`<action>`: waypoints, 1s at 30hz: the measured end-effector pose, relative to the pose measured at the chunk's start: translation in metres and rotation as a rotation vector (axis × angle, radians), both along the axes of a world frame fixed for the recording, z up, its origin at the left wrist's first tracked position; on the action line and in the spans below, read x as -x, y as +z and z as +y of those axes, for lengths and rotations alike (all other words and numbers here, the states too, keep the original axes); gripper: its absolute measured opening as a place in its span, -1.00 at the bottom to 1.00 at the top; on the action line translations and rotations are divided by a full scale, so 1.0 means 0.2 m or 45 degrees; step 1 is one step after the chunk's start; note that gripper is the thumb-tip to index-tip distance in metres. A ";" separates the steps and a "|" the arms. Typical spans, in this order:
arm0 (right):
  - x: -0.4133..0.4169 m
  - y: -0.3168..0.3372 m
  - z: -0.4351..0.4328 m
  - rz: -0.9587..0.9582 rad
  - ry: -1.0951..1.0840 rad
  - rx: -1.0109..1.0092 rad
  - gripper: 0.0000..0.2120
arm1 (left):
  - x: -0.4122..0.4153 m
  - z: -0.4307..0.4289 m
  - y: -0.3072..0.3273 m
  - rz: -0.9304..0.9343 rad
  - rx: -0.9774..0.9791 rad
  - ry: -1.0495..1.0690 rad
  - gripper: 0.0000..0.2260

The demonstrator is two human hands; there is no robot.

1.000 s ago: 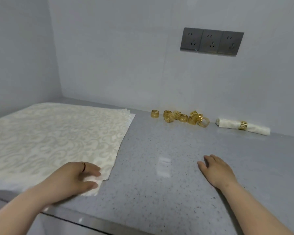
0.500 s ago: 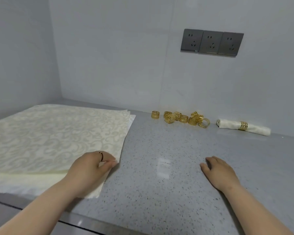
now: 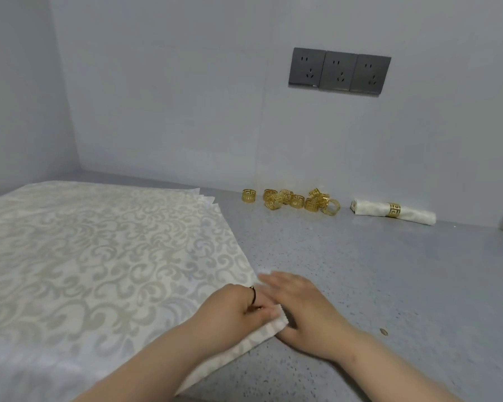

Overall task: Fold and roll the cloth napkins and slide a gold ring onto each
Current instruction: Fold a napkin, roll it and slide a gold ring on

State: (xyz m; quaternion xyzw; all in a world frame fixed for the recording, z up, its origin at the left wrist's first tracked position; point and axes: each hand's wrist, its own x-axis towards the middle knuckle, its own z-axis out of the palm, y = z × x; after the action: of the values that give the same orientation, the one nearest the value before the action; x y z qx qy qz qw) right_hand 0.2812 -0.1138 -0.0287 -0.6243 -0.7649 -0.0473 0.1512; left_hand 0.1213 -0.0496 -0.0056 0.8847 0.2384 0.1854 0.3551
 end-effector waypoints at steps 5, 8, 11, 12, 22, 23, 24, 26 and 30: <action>0.05 0.00 0.03 0.226 0.033 0.055 -0.39 | 0.08 0.05 0.02 0.049 0.025 0.156 -0.75; 0.01 -0.02 0.02 0.240 0.009 0.096 -0.53 | 0.22 0.16 0.04 0.450 -0.373 0.462 -0.55; -0.03 -0.03 0.01 0.227 -0.009 0.176 -0.30 | 0.35 0.27 0.02 1.021 -0.521 0.565 -0.38; -0.05 -0.03 0.00 0.239 -0.029 0.189 -0.26 | 0.37 0.29 0.00 1.105 -0.447 0.578 -0.37; -0.23 0.00 -0.26 0.293 -0.185 0.131 -0.23 | 0.13 0.34 -0.04 1.128 -0.405 0.377 -0.33; -0.25 0.00 -0.30 0.305 -0.211 0.118 -0.27 | 0.08 0.33 -0.04 1.121 -0.410 0.340 -0.32; -0.27 0.00 -0.33 0.306 -0.223 0.084 -0.40 | 0.03 0.31 -0.04 1.111 -0.412 0.304 -0.32; -0.33 0.00 -0.42 0.383 -0.286 0.049 -0.78 | -0.08 0.28 -0.03 1.098 -0.403 0.235 -0.31; -0.43 0.02 -0.60 0.457 -0.344 0.040 -0.79 | -0.29 0.21 -0.04 1.056 -0.399 0.091 -0.30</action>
State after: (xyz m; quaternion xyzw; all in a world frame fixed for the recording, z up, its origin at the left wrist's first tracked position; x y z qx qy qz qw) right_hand 0.3667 -0.2343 -0.0244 -0.7217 -0.6359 0.0565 0.2675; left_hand 0.1784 -0.0072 -0.0128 0.9186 0.3601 -0.1393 0.0842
